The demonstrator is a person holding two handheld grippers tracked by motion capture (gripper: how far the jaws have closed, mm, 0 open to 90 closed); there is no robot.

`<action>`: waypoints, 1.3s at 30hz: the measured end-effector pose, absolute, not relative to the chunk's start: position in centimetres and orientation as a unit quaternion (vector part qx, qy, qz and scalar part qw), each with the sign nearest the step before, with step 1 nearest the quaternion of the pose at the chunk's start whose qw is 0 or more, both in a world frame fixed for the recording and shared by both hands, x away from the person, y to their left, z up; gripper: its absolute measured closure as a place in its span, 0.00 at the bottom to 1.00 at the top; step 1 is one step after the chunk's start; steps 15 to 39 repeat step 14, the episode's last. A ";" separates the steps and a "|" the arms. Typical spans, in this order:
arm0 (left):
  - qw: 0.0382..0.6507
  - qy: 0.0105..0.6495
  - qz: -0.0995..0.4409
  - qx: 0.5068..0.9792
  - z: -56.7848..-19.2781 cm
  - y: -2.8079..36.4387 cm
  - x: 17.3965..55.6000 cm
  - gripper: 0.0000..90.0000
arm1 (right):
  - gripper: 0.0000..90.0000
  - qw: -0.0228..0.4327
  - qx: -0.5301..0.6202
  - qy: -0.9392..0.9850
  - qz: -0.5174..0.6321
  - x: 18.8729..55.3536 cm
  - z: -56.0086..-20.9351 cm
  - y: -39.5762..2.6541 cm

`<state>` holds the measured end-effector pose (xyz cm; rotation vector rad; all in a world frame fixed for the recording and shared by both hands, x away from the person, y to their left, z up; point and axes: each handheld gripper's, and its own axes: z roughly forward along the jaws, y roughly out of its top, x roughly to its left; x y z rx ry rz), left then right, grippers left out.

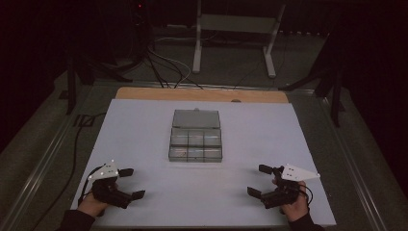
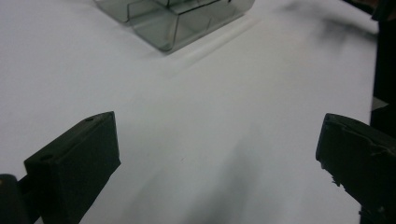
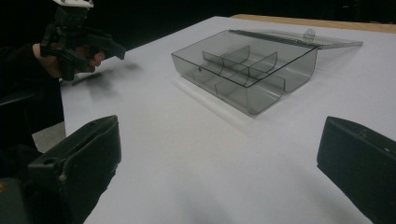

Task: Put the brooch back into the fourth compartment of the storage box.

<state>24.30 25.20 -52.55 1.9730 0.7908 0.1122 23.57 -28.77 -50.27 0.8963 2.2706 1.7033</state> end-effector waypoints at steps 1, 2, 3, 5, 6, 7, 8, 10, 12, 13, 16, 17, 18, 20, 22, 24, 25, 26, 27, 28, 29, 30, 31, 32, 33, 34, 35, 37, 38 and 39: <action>0.486 0.327 0.046 0.810 -52.5 25.2 24.3 0.01 | 0.00 0.081 0.301 0.759 0.571 23.6 -50.3 -28.8; 0.488 0.327 0.047 0.808 -52.5 25.3 24.4 0.01 | 0.00 0.080 0.301 0.760 0.571 23.6 -50.3 -28.8; 0.489 0.327 0.047 0.807 -52.6 25.3 24.5 0.01 | 0.00 0.081 0.300 0.761 0.570 23.6 -50.3 -28.7; 0.486 0.329 0.049 0.808 -52.7 25.3 24.5 0.01 | 0.00 0.080 0.299 0.760 0.571 23.6 -50.3 -28.7; 0.485 0.329 0.047 0.809 -52.7 25.3 24.6 0.01 | 0.00 0.080 0.299 0.760 0.571 23.6 -50.3 -28.7; 0.486 0.329 0.049 0.808 -52.7 25.3 24.6 0.01 | 0.00 0.080 0.300 0.760 0.571 23.6 -50.3 -28.7; 0.486 0.329 0.048 0.808 -52.7 25.3 24.6 0.01 | 0.00 0.081 0.299 0.761 0.570 23.6 -50.3 -28.7; 0.487 0.329 0.047 0.808 -52.7 25.4 24.6 0.01 | 0.00 0.082 0.298 0.761 0.571 23.6 -50.3 -28.8; 0.487 0.329 0.046 0.808 -52.7 25.4 24.6 0.01 | 0.00 0.082 0.299 0.760 0.571 23.5 -50.3 -28.8; 0.487 0.329 0.046 0.808 -52.7 25.4 24.6 0.01 | 0.00 0.082 0.299 0.760 0.571 23.5 -50.3 -28.8; 0.487 0.329 0.046 0.808 -52.7 25.4 24.6 0.01 | 0.00 0.084 0.300 0.760 0.571 23.5 -50.3 -28.8; 0.487 0.329 0.046 0.808 -52.7 25.4 24.6 0.01 | 0.00 0.084 0.300 0.760 0.571 23.5 -50.3 -28.8; 0.487 0.329 0.046 0.808 -52.7 25.4 24.6 0.01 | 0.00 0.084 0.300 0.760 0.571 23.5 -50.3 -28.8; 0.487 0.329 0.046 0.808 -52.7 25.4 24.6 0.01 | 0.00 0.084 0.300 0.760 0.571 23.5 -50.3 -28.8; 0.487 0.329 0.046 0.808 -52.7 25.4 24.6 0.01 | 0.00 0.084 0.300 0.760 0.571 23.5 -50.3 -28.8; 0.487 0.329 0.046 0.808 -52.7 25.4 24.6 0.01 | 0.00 0.084 0.300 0.760 0.571 23.5 -50.3 -28.8; 0.487 0.329 0.046 0.808 -52.7 25.4 24.6 0.01 | 0.00 0.084 0.300 0.760 0.571 23.5 -50.3 -28.8; 0.487 0.329 0.046 0.808 -52.7 25.4 24.6 0.01 | 0.00 0.084 0.300 0.760 0.571 23.5 -50.3 -28.8; 0.487 0.329 0.046 0.808 -52.7 25.4 24.6 0.01 | 0.00 0.084 0.300 0.760 0.571 23.5 -50.3 -28.8; 0.487 0.329 0.046 0.808 -52.7 25.4 24.6 0.01 | 0.00 0.084 0.300 0.760 0.571 23.5 -50.3 -28.8; 0.487 0.329 0.046 0.808 -52.7 25.4 24.6 0.01 | 0.00 0.084 0.300 0.760 0.571 23.5 -50.3 -28.8; 0.487 0.329 0.046 0.808 -52.7 25.4 24.6 0.01 | 0.00 0.084 0.300 0.760 0.571 23.5 -50.3 -28.8; 0.487 0.329 0.046 0.808 -52.7 25.4 24.6 0.01 | 0.00 0.084 0.300 0.760 0.571 23.5 -50.3 -28.8; 0.487 0.329 0.046 0.808 -52.7 25.4 24.6 0.01 | 0.00 0.084 0.300 0.760 0.571 23.5 -50.3 -28.8; 0.487 0.329 0.046 0.808 -52.7 25.4 24.6 0.01 | 0.00 0.084 0.300 0.760 0.571 23.5 -50.3 -28.8; 0.487 0.329 0.046 0.808 -52.7 25.4 24.6 0.01 | 0.00 0.084 0.300 0.760 0.571 23.5 -50.3 -28.8; 0.487 0.329 0.046 0.808 -52.7 25.4 24.6 0.01 | 0.00 0.084 0.300 0.760 0.571 23.5 -50.3 -28.8; 0.487 0.329 0.046 0.808 -52.7 25.4 24.6 0.01 | 0.00 0.084 0.300 0.760 0.571 23.5 -50.3 -28.8; 0.487 0.329 0.046 0.808 -52.7 25.4 24.6 0.01 | 0.00 0.084 0.300 0.760 0.571 23.5 -50.3 -28.8; 0.487 0.329 0.046 0.808 -52.7 25.4 24.6 0.01 | 0.00 0.084 0.300 0.760 0.571 23.5 -50.3 -28.8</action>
